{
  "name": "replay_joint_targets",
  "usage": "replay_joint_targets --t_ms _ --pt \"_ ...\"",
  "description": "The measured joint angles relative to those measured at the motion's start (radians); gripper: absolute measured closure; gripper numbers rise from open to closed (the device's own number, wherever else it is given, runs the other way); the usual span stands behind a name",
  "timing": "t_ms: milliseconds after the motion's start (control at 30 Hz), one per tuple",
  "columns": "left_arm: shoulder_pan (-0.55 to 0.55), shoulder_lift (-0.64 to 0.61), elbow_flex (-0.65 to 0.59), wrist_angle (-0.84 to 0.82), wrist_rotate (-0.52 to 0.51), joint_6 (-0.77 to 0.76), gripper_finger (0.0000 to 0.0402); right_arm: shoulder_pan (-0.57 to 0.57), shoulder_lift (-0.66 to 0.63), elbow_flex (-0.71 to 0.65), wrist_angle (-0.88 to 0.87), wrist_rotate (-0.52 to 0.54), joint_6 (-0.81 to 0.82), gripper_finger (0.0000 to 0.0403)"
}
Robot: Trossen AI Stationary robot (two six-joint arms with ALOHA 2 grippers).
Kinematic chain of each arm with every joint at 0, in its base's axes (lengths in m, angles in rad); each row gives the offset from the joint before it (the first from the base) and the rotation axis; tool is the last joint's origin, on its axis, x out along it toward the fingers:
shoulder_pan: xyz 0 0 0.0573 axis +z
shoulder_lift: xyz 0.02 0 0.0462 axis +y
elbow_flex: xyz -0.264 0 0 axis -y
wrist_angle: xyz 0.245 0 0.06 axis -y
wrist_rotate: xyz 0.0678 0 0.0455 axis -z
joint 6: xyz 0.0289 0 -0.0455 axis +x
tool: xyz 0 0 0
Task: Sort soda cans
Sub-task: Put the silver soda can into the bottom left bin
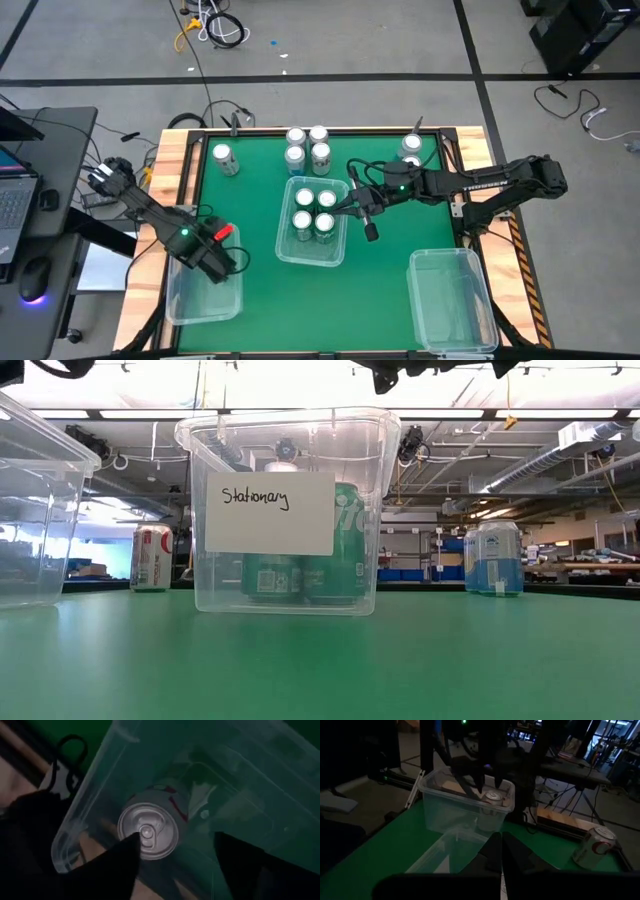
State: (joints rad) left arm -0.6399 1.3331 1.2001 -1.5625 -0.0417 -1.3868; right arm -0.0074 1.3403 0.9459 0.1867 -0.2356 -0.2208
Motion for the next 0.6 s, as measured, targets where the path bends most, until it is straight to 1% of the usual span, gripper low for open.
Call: replay_joint_targets --t_ms 100,167,233,267,400,600 --pt "0.0 0.0 -0.035 0.081 0.0 0.086 0.0242 0.0 0.0 0.0 0.0 0.006 0.0 0.0401" --pt "0.013 0.0 -0.066 0.17 -0.002 0.148 0.0302 0.0 0.0 0.0 0.0 0.006 -0.001 0.0402" --pt "0.033 0.0 -0.1 0.222 -0.005 0.19 0.0365 0.0 0.0 0.0 0.0 0.006 -0.003 0.0402" --pt "0.043 0.0 -0.112 0.24 -0.01 0.208 0.0383 0.0 0.0 0.0 0.0 0.006 -0.003 0.0402" --pt "0.079 0.0 -0.166 0.242 -0.012 0.255 0.0392 0.0 0.0 0.0 0.0 0.007 -0.003 0.0402" --pt "0.091 -0.001 -0.227 0.243 0.086 0.254 0.0398 0.0 0.0 0.0 0.0 0.007 -0.003 0.0402"
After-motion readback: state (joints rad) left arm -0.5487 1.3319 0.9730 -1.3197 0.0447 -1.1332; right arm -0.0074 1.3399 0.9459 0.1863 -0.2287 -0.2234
